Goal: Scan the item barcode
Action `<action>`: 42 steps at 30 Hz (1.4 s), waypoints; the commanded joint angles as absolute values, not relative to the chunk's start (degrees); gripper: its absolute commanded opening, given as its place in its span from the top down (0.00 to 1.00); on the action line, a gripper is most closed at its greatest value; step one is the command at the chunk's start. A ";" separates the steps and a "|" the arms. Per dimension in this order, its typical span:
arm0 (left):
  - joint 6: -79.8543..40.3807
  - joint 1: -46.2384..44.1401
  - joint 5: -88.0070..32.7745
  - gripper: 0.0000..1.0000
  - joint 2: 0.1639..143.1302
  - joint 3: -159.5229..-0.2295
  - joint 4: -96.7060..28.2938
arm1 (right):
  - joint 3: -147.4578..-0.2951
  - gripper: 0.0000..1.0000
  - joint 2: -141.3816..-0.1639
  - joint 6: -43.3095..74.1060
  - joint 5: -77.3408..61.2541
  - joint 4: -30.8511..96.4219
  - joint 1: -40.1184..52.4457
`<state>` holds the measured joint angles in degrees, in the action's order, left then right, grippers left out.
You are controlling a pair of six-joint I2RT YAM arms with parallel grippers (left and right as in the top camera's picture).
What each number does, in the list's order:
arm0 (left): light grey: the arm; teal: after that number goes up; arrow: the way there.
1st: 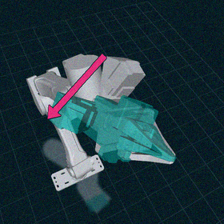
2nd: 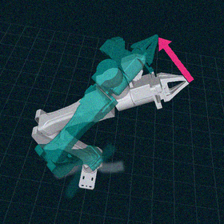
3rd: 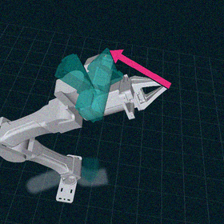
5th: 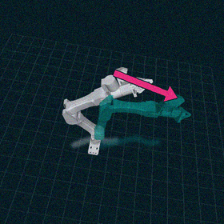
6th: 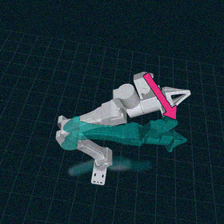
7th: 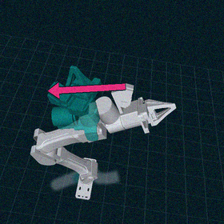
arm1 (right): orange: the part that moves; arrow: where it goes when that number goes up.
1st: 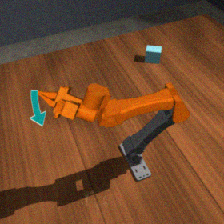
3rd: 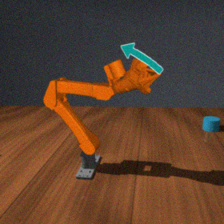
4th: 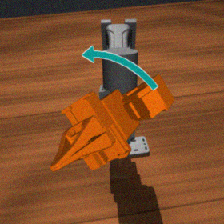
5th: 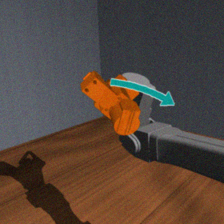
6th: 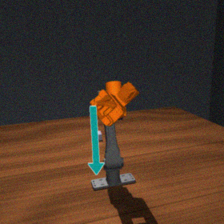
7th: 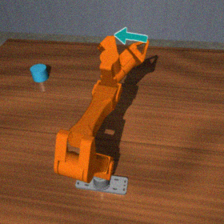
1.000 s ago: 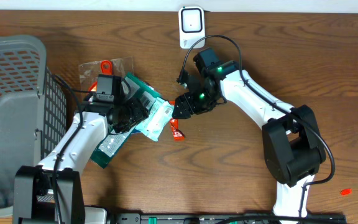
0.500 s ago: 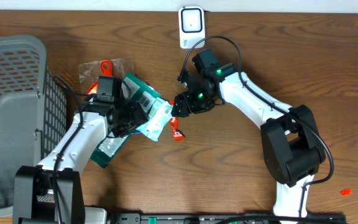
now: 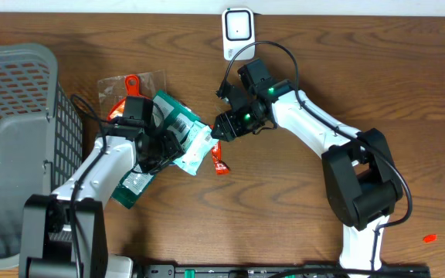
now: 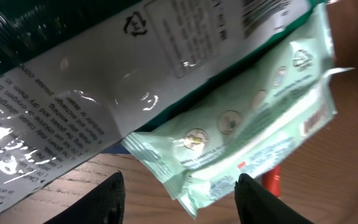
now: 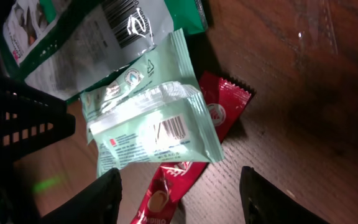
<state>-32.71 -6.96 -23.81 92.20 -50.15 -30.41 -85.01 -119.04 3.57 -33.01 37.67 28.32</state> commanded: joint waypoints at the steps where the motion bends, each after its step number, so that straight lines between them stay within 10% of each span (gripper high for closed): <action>1: -31.97 -7.07 -23.51 0.43 94.13 -49.69 -30.83 | -84.68 0.43 -121.86 2.50 -33.65 37.54 28.82; 42: -33.50 -7.07 -23.49 0.43 95.18 -49.65 -29.10 | -84.68 0.51 -123.90 2.50 -40.77 34.85 29.91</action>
<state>-33.17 -6.96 -23.83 94.52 -50.15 -29.12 -84.97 -123.07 3.40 -39.11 34.94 28.49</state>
